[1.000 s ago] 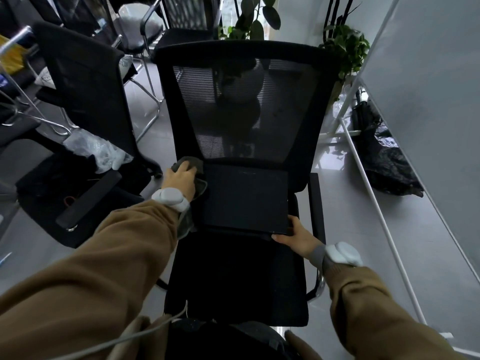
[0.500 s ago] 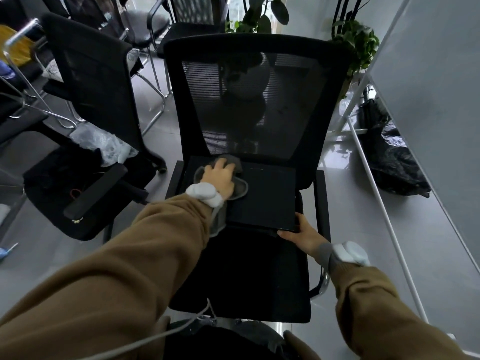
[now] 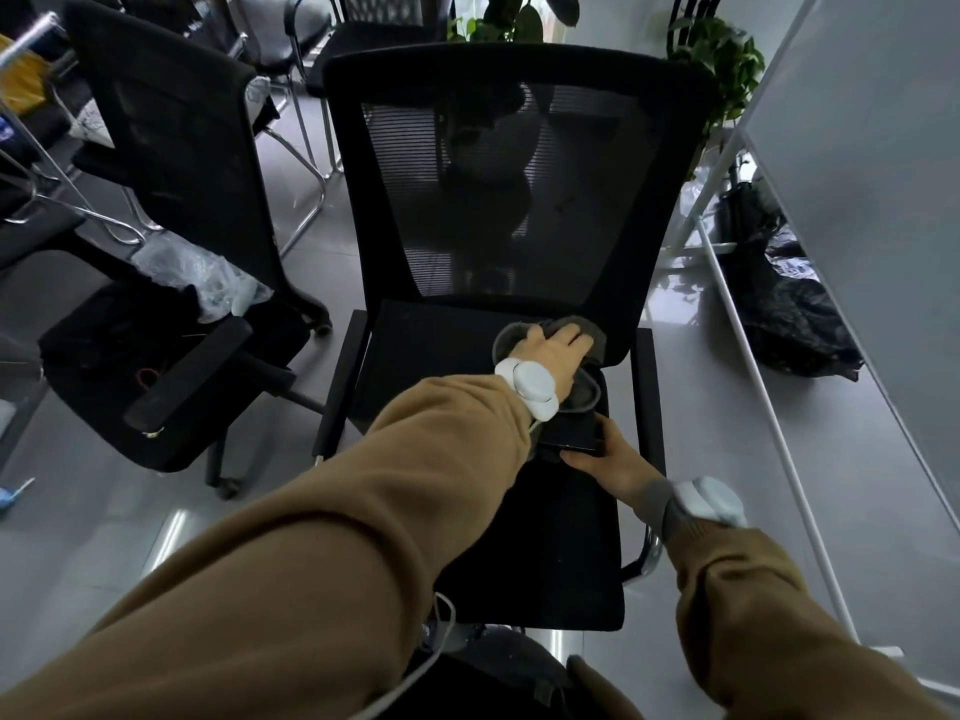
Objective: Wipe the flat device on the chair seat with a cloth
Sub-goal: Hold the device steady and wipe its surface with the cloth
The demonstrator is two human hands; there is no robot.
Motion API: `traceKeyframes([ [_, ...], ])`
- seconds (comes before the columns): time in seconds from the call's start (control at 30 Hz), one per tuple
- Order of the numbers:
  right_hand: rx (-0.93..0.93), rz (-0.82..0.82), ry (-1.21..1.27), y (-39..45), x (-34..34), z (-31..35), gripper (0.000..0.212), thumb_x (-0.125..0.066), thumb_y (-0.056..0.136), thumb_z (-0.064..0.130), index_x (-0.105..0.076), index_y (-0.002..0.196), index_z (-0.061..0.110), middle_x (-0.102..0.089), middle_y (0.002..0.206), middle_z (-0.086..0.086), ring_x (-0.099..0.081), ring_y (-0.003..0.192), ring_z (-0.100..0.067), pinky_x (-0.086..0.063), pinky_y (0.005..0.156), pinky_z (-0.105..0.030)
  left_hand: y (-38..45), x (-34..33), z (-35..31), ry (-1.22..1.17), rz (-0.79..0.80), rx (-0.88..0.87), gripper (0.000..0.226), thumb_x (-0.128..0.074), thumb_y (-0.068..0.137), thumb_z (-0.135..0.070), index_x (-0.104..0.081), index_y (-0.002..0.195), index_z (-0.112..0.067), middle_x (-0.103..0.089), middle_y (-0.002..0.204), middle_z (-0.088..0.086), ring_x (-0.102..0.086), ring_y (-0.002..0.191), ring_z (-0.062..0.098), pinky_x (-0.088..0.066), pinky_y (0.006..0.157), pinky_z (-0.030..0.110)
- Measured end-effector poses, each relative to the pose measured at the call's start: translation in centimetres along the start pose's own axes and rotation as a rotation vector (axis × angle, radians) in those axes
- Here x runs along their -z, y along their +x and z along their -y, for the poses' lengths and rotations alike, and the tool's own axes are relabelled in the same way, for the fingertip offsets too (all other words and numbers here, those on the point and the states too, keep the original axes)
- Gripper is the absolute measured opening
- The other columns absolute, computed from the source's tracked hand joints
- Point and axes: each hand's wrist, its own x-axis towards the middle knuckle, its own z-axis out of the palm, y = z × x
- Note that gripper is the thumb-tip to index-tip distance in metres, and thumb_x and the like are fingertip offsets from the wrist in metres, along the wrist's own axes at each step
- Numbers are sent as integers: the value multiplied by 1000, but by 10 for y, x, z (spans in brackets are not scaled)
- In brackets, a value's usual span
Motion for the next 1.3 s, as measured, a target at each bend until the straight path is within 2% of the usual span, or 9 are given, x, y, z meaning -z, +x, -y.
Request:
traceKeyframes([
  [0.13, -1, -1, -18, -2, -1, 2, 79, -68, 84, 21, -19, 147, 18, -49, 136, -5, -50, 115, -17, -40, 102, -31, -6, 2, 6, 98, -50, 123, 54, -46, 90, -13, -27, 141, -17, -17, 155, 4, -31, 126, 47, -41, 95, 47],
  [0.23, -12, -3, -16, -3, 0, 2, 79, -67, 85, 21, -19, 148, 20, -49, 138, -5, -49, 124, -22, -38, 108, -36, -13, 6, 17, 86, -86, 201, 53, -45, 90, -11, -28, 140, -15, -18, 154, 6, -32, 125, 46, -41, 94, 48],
  [0.47, -7, 9, -38, -7, -1, 4, 79, -66, 85, 19, -18, 148, 19, -45, 143, -4, -45, 130, -22, -34, 112, -40, -45, 13, 74, 45, -169, 372, 47, -40, 91, -11, -33, 137, -15, -25, 151, 7, -36, 121, 48, -42, 94, 51],
  [0.6, -4, 3, -29, -7, -4, 4, 79, -67, 85, 20, -19, 148, 20, -48, 140, -4, -47, 127, -21, -35, 111, -38, -70, 14, 117, 71, -181, 451, 47, -40, 92, -13, -32, 139, -15, -24, 152, 7, -38, 120, 49, -39, 100, 53],
  [0.77, -7, -2, -50, -7, -2, 3, 79, -68, 84, 21, -20, 147, 19, -49, 138, -5, -48, 126, -21, -36, 110, -37, -94, 5, 144, 63, -291, 389, 51, -44, 89, -11, -35, 139, -14, -30, 150, 10, -43, 118, 45, -34, 101, 46],
  [0.9, -17, 3, -53, -7, -1, 3, 80, -68, 84, 22, -19, 147, 18, -49, 139, -5, -48, 126, -22, -36, 110, -36, -95, -5, 140, -41, -310, 431, 50, -47, 86, -14, -39, 136, -17, -31, 148, 11, -45, 113, 50, -38, 100, 50],
  [1.03, -27, 3, -12, -5, 1, 4, 80, -68, 84, 20, -20, 148, 19, -47, 140, -5, -48, 127, -24, -37, 110, -43, -81, -3, 112, -180, -297, 434, 52, -50, 83, -14, -41, 134, -17, -30, 147, 11, -41, 116, 50, -37, 102, 50],
  [1.3, -49, 11, 63, -6, 4, -3, 76, -65, 85, 12, -23, 147, 24, -54, 131, -6, -52, 121, -23, -39, 108, -43, -48, -14, 12, -164, -172, 168, 55, -47, 87, -13, -33, 140, -18, -21, 153, 6, -33, 123, 47, -34, 106, 48],
])
